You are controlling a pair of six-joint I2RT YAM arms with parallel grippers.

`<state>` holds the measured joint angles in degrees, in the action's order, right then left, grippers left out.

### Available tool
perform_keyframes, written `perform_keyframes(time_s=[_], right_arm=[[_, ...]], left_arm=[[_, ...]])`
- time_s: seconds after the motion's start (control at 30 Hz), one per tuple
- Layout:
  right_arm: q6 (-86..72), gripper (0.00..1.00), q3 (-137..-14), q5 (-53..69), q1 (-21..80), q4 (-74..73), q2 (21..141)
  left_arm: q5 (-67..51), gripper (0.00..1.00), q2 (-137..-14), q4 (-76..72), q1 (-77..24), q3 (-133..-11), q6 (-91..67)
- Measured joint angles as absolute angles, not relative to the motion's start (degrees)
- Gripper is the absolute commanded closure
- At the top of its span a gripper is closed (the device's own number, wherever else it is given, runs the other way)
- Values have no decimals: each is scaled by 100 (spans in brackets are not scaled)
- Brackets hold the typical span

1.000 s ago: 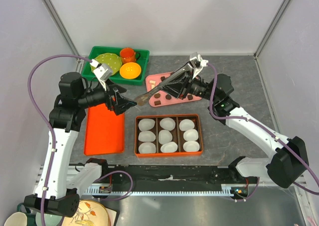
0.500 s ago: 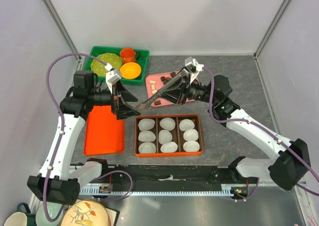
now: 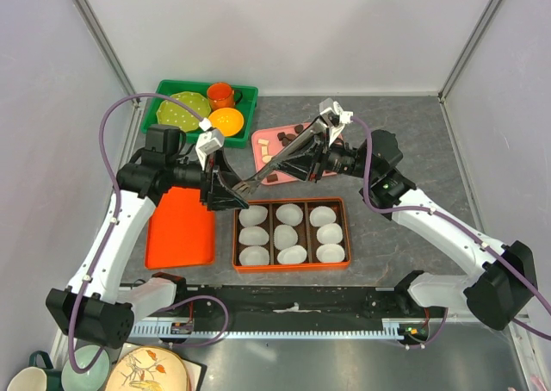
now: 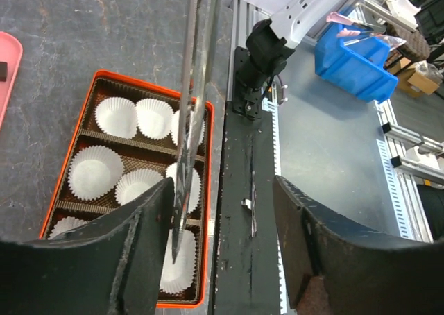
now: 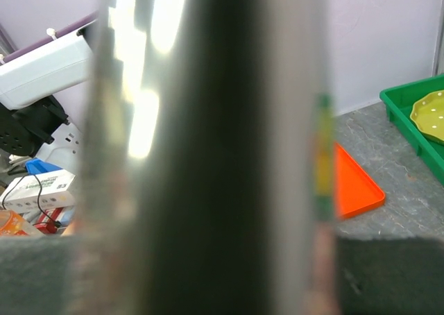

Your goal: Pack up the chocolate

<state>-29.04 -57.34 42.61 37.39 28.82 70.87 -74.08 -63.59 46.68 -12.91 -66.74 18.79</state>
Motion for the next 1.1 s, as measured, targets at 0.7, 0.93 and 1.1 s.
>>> perform_keyframes(time_s=[0.7,0.93,1.1], right_arm=[[-3015,49,-6031,4584,3750,2541,7231],[-3124,52,-6117,4646,3750,2561,7365],[-3374,65,-5948,4493,3750,3094,7400]], left_arm=[[-6965,98,-6305,4823,-1376,-6670,2156],[-6897,99,-6305,4960,-1402,-6681,2198],[-6890,98,-6248,4971,-1402,-6681,2198]])
